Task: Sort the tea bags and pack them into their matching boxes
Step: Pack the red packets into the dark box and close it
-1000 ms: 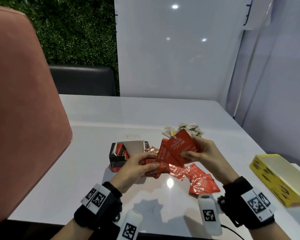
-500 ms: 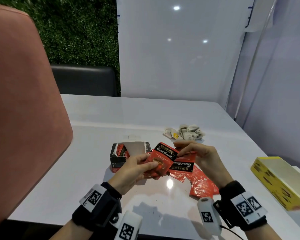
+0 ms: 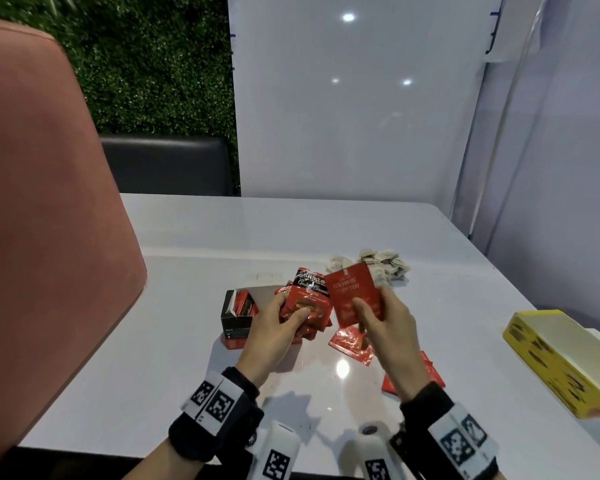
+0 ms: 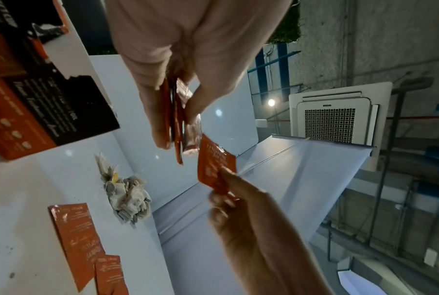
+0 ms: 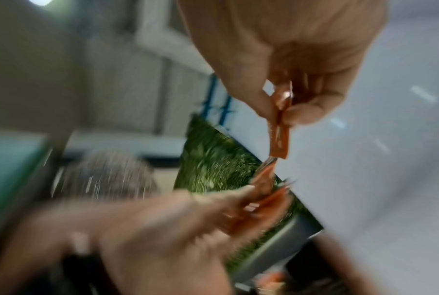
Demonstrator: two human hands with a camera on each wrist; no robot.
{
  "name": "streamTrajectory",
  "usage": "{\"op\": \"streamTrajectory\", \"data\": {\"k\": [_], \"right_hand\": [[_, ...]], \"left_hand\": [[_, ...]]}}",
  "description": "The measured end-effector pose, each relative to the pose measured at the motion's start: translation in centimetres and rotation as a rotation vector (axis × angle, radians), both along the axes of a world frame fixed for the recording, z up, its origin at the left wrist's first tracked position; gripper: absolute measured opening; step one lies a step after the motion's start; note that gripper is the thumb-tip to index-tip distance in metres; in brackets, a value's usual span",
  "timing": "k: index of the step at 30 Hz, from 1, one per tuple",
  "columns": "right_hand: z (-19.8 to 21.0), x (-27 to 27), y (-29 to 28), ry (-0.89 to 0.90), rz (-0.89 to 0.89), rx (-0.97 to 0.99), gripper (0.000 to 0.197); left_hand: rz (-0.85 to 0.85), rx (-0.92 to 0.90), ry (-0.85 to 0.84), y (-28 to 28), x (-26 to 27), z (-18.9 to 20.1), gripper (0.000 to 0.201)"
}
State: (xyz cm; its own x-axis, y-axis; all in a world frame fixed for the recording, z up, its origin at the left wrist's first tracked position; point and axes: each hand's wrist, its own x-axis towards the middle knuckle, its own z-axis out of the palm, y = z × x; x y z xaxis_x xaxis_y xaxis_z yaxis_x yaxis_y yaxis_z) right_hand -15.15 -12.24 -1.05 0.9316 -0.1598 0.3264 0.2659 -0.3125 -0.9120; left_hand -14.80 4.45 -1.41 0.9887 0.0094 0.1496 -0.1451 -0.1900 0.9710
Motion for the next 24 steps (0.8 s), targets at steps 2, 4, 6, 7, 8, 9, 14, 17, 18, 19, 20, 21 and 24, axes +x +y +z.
{"op": "streamTrajectory", "data": {"k": [2,4,6,7,8,9,14,17,18,19,20,21,24], "right_hand": [[0.2,-0.2,0.1,-0.204,-0.13,-0.287,0.018],[0.5,-0.6,0.8,-0.336,-0.137,-0.536,0.019],[0.7,-0.8,1.9,-0.381,-0.135,-0.699,0.011],[0.7,-0.9,2.4,-0.388,-0.135,-0.737,0.012],[0.8,-1.0,2.9,-0.388,-0.136,-0.767,0.013],[0.8,-1.0,3.1,-0.391,-0.139,-0.793,0.014],[0.9,-0.8,2.7,-0.227,0.037,-0.793,0.055],[1.4,-0.8,2.2,-0.22,0.159,-0.629,0.063],[1.5,-0.7,2.0,-0.239,0.119,-0.526,0.057],[1.5,-0.5,1.6,-0.249,0.039,-0.421,0.053],[1.4,-0.3,1.2,-0.213,-0.03,-0.307,0.055],[1.4,0.0,0.9,-0.112,-0.036,-0.176,0.062],[0.9,0.5,0.8,0.184,0.195,0.326,0.053]], "left_hand": [[0.018,0.008,-0.017,0.0,0.0,0.1,0.019],[0.006,0.018,-0.032,-0.3,-0.1,0.3,0.019],[-0.02,-0.007,-0.035,-1.0,-0.1,0.2,0.022],[-0.038,-0.058,-0.032,-1.3,-0.2,0.3,0.022],[-0.057,-0.126,-0.023,-1.6,-0.4,0.3,0.022],[-0.082,-0.2,-0.006,-1.8,-0.6,0.4,0.024],[-0.162,-0.455,0.09,-1.5,-0.6,0.5,0.03],[-0.138,-0.396,0.079,-1.2,-0.4,0.2,0.028],[-0.128,-0.374,0.064,-1.1,-0.4,0.1,0.028],[-0.119,-0.352,0.05,-1.1,-0.4,0.1,0.027],[-0.111,-0.334,0.039,-1.0,-0.4,0.0,0.027],[-0.113,-0.313,0.031,-1.0,-0.5,0.0,0.027],[-0.143,-0.207,0.02,-1.6,-0.6,-0.1,0.024]]}}
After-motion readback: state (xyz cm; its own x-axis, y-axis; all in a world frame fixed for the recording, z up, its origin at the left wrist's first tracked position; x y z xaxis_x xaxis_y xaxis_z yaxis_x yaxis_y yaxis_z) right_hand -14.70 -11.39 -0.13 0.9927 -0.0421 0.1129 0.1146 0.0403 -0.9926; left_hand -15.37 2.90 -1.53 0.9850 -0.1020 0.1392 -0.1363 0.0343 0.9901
